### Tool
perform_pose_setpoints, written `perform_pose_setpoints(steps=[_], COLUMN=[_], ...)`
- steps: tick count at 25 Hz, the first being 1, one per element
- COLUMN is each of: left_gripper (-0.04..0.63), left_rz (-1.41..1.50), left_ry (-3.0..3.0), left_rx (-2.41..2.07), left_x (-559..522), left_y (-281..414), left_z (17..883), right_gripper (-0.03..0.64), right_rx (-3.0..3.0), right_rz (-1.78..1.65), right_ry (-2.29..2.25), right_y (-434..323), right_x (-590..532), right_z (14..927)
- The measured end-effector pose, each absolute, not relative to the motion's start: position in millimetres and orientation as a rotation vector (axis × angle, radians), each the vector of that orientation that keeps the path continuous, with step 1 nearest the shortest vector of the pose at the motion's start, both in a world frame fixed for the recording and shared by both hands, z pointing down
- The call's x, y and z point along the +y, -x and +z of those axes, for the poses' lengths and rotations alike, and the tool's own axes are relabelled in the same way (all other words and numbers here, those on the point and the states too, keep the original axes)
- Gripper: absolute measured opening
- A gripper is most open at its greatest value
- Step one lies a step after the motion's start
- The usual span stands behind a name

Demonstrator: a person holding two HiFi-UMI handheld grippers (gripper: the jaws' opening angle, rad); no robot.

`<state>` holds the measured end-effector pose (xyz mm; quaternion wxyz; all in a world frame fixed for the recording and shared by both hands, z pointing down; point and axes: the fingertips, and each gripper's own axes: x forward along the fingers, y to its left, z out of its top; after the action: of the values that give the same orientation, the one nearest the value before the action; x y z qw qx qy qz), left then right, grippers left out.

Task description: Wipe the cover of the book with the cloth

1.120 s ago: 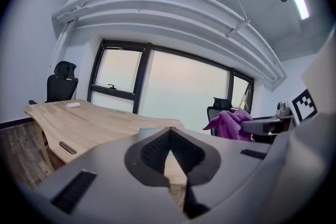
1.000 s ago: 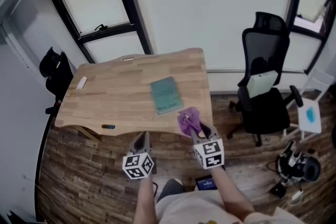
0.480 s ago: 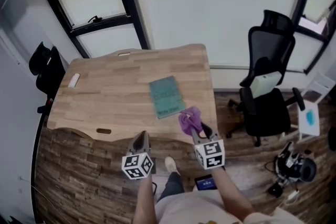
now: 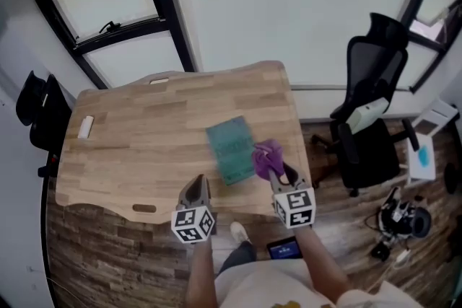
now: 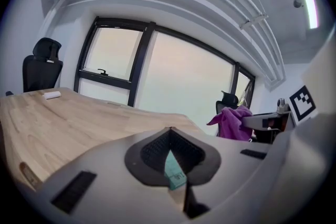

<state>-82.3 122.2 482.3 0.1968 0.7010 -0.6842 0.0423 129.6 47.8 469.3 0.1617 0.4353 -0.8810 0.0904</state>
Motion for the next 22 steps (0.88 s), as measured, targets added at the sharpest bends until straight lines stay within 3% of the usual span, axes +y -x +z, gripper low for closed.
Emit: perform_pose_setpoints(steps=[22], left_gripper=[0.002], left_rz=[0.112], left_ry=[-2.017], left_rx=[-1.81], left_x=[46], left_y=[118], left_z=[496], right_gripper=[0.098], right_rx=[-2.43], right_rz=[0.312], right_ry=[-1.355], right_y=[-110], right_x=[2], right_z=[478])
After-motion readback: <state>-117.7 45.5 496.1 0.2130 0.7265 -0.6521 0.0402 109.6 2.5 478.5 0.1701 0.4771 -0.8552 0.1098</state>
